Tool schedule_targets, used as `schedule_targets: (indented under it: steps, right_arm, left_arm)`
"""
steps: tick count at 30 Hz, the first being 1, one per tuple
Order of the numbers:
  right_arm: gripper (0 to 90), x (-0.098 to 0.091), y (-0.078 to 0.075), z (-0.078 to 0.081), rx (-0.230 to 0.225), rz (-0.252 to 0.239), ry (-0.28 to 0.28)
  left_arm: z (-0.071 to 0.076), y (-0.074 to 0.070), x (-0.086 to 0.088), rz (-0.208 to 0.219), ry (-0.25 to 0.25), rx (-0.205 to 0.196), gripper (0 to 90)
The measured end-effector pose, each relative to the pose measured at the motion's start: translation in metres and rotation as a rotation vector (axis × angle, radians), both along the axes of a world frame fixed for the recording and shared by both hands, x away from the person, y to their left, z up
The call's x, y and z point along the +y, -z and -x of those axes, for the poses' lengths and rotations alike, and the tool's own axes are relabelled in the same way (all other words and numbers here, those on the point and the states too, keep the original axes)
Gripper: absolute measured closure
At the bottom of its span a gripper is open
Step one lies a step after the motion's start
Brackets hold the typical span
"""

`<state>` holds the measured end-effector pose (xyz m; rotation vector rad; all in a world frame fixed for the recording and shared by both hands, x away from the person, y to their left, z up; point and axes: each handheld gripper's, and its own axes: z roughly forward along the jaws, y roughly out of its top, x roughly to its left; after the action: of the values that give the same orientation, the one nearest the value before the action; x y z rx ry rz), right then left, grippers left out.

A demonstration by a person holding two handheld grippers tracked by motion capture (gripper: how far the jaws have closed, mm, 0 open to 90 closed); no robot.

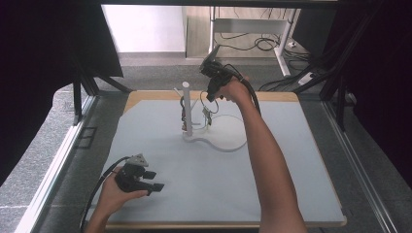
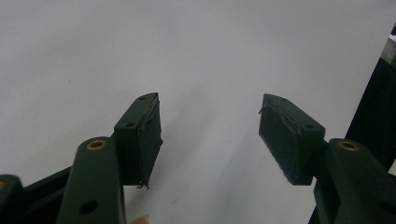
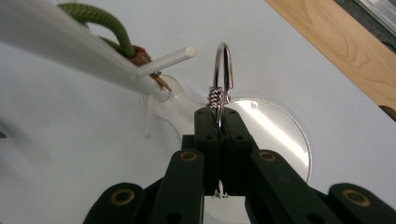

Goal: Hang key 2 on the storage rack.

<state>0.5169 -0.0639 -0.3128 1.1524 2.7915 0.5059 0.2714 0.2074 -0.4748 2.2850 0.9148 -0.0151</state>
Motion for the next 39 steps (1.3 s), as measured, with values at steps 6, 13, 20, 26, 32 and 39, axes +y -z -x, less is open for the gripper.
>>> schedule_targets:
  steps: [6, 13, 20, 26, 32, 39]
  right_arm:
    - [87.1, 0.006, 0.004, -0.004, -0.003, -0.006, -0.003]
    - [87.1, 0.019, 0.008, -0.002, -0.004, -0.01, -0.034]
    - [87.1, 0.027, 0.016, 0.002, 0.006, -0.014, -0.056]
    - [87.0, 0.033, 0.021, 0.009, 0.015, -0.031, -0.068]
    - [86.8, 0.033, 0.029, 0.013, 0.023, -0.035, -0.066]
    - [86.5, 0.027, 0.037, 0.016, 0.033, -0.052, -0.069]
  left_arm:
    - [0.0, 0.0, 0.0, 0.001, 0.004, 0.003, 39.3]
    - [0.0, 0.002, -0.001, -0.004, 0.002, 0.003, 39.3]
    - [0.004, 0.001, -0.002, -0.009, 0.006, 0.003, 39.2]
    - [0.004, 0.0, -0.002, -0.007, 0.003, -0.002, 39.2]
    - [0.004, 0.0, -0.001, -0.007, -0.001, -0.002, 39.2]
    - [0.004, 0.001, -0.003, -0.016, 0.002, 0.002, 39.2]
